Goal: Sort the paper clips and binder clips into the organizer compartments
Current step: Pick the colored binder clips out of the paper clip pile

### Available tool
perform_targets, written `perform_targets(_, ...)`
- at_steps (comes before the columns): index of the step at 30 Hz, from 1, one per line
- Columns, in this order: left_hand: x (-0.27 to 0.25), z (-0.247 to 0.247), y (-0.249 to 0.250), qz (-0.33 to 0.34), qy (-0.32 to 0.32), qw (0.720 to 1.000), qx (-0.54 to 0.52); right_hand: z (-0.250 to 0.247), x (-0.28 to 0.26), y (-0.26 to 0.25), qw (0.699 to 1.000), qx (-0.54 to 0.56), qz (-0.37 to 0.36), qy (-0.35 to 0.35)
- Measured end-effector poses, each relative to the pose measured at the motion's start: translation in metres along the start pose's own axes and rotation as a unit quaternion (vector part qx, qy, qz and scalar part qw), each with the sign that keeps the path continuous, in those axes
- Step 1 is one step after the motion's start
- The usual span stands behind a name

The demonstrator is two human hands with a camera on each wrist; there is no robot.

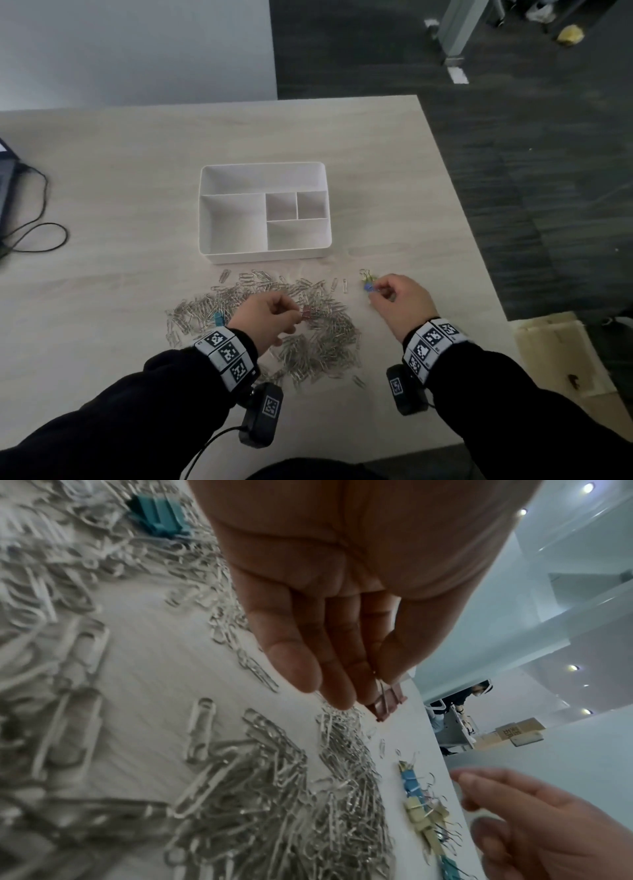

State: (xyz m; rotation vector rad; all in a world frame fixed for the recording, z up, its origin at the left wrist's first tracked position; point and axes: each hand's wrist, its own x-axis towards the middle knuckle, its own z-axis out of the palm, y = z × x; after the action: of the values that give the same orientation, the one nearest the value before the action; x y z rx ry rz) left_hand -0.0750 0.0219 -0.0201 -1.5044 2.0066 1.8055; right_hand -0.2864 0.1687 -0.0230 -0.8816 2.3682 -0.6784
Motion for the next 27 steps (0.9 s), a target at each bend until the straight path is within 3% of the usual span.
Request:
perform_targets(4,-0.004,0.009,0.01,0.022,-0.024,0.999,-0.009,0.012,-0.023,-0.038,0.985,0.031,-0.06,-0.157)
perform_targets(6,-0.007,0.012,0.013,0.037,-0.033,0.999,-0.014,0.022,-0.03,-0.051,0.976,0.037,-0.096,-0.19)
perform_targets(11,-0.012,0.001,0.006,0.042,-0.015,0.999,-0.007,0.03,-0.02,-0.046,0.984,0.002,-0.093,-0.152)
perform_targets(15,-0.015,-0.036,-0.015,0.048,0.099,0.993,0.051,0.015,0.003,-0.025,0.994,-0.063,-0.033,-0.084)
perform_targets(20,-0.007,-0.088,-0.054,0.02,0.216,0.969,0.117,0.008,0.025,-0.024,0.992,-0.11,0.011,-0.057)
perform_targets(23,-0.005,-0.099,-0.068,0.006,0.208,0.969,0.132,0.016,0.021,-0.04,0.991,-0.106,-0.018,-0.074)
perform_targets(27,-0.005,-0.095,-0.072,0.011,0.17,0.975,0.143,0.034,0.005,-0.061,0.982,-0.089,-0.073,-0.15)
